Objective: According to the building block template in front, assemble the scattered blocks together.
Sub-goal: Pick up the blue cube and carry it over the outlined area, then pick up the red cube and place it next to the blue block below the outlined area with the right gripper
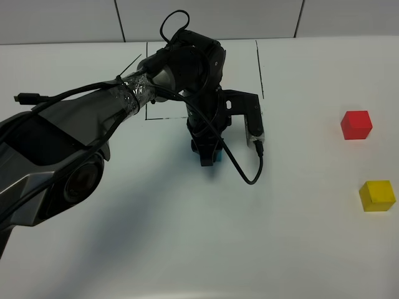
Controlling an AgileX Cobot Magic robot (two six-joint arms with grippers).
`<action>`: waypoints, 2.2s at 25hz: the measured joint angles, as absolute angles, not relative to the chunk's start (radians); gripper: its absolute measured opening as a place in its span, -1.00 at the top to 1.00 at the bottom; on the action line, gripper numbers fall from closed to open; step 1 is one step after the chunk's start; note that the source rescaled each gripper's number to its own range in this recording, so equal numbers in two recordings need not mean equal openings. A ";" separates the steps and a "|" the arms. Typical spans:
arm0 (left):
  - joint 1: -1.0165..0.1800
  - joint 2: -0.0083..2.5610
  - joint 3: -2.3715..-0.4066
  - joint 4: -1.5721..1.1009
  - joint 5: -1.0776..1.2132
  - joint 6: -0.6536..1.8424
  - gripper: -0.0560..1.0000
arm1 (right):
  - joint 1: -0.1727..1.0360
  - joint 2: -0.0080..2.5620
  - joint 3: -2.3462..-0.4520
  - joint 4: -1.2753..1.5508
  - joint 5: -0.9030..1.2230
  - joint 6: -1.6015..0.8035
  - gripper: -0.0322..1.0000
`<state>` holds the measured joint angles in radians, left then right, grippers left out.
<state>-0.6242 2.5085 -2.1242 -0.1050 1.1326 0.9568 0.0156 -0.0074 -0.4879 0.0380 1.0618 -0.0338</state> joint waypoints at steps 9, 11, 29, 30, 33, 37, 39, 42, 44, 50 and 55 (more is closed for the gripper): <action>-0.624 2.510 -2.130 -0.105 1.133 0.973 0.89 | 0.016 -0.007 -0.488 0.038 1.062 -0.034 -0.48; -0.624 2.510 -2.130 -0.105 1.134 0.974 0.89 | 0.016 -0.007 -0.488 0.038 1.062 -0.034 -0.48; -0.640 2.409 -2.210 -0.073 1.179 0.752 -1.00 | 0.016 -0.007 -0.488 0.038 1.062 -0.034 -0.48; -0.636 2.397 -2.210 -0.047 1.180 0.716 -0.99 | 0.016 -0.007 -0.488 0.038 1.062 -0.034 -0.48; -0.604 2.364 -2.211 0.015 1.180 0.615 -0.99 | 0.016 -0.007 -0.488 0.038 1.062 -0.034 -0.48; -0.522 2.323 -2.211 0.029 1.184 0.530 -0.95 | 0.016 -0.007 -0.488 0.038 1.062 -0.034 -0.48; -0.479 2.301 -2.211 0.000 1.185 0.519 -0.94 | 0.016 -0.007 -0.488 0.038 1.062 -0.034 -0.48; -0.415 2.275 -2.211 -0.064 1.187 0.473 -0.92 | 0.016 -0.007 -0.488 0.038 1.062 -0.034 -0.48; -0.368 2.268 -2.211 -0.097 1.187 0.439 -0.90 | 0.016 -0.007 -0.488 0.038 1.062 -0.034 -0.48; -0.246 2.259 -2.211 -0.205 1.187 0.411 -0.84 | 0.016 -0.007 -0.488 0.038 1.062 -0.030 -0.48; -0.187 2.200 -2.156 -0.231 1.187 0.403 -0.75 | 0.016 -0.007 -0.488 0.038 1.062 -0.029 -0.48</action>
<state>-0.1870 2.2000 -2.1563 -0.2308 1.1875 0.4033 0.0156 -0.0074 -0.4879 0.0380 1.0618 -0.0289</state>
